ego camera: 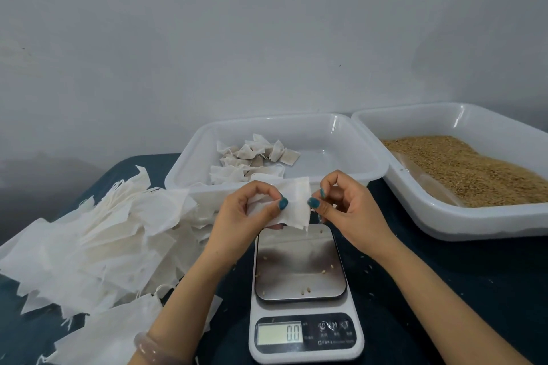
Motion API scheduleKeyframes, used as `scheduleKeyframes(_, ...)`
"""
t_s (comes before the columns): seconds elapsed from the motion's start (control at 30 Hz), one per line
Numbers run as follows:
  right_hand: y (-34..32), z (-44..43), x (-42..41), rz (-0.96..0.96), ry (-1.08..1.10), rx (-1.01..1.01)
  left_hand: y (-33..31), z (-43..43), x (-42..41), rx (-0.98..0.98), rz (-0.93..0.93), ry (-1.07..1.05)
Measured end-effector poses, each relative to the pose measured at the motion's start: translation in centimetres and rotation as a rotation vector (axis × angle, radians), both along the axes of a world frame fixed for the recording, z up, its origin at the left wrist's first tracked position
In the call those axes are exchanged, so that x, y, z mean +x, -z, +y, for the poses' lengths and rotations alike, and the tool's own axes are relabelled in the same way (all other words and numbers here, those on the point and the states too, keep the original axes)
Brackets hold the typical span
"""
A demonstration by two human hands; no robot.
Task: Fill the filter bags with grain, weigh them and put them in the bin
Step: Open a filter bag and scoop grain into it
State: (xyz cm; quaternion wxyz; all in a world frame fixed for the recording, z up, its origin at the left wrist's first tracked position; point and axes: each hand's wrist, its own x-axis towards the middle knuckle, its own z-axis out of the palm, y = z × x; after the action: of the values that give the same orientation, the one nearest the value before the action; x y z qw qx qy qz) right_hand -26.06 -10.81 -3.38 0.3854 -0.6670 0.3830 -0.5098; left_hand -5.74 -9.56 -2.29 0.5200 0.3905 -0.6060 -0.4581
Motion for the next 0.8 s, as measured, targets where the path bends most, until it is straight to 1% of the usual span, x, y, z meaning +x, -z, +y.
scheduleKeyframes(0.17, 0.0, -0.2, -0.4, 0.066, 0.041, -0.052, -0.3, 0.3, -0.1, 0.016, 0.037, -0.003)
scheduleKeyframes(0.3, 0.2, 0.0, -0.6, 0.231, 0.09, -0.164, -0.6, 0.3, 0.1, -0.159, -0.113, -0.159)
scheduleKeyframes(0.37, 0.1, 0.1, -0.4, 0.289, 0.115, -0.207, -0.5, 0.3, 0.1, -0.204, -0.144, -0.188)
scheduleKeyframes(0.43, 0.0, 0.2, -0.2, 0.315, 0.154, -0.276, -0.3, 0.2, 0.0, -0.209, -0.143, -0.193)
scheduleKeyframes(0.5, -0.1, 0.4, 0.1, 0.292, 0.195, -0.326, -0.1, 0.1, -0.2, -0.199, -0.133, -0.204)
scheduleKeyframes(0.67, -0.5, 0.8, 0.6, 0.106, 0.304, -0.417, -0.2, 0.2, -0.4, -0.283, -0.14, -0.314)
scheduleKeyframes(0.73, -0.6, 1.0, 0.7, 0.102, 0.289, -0.46, -0.2, 0.2, -0.3, -0.298, -0.119, -0.324)
scheduleKeyframes(0.8, -0.6, 1.1, 0.8, 0.143, 0.258, -0.467, -0.2, 0.1, -0.3, -0.302, -0.104, -0.318)
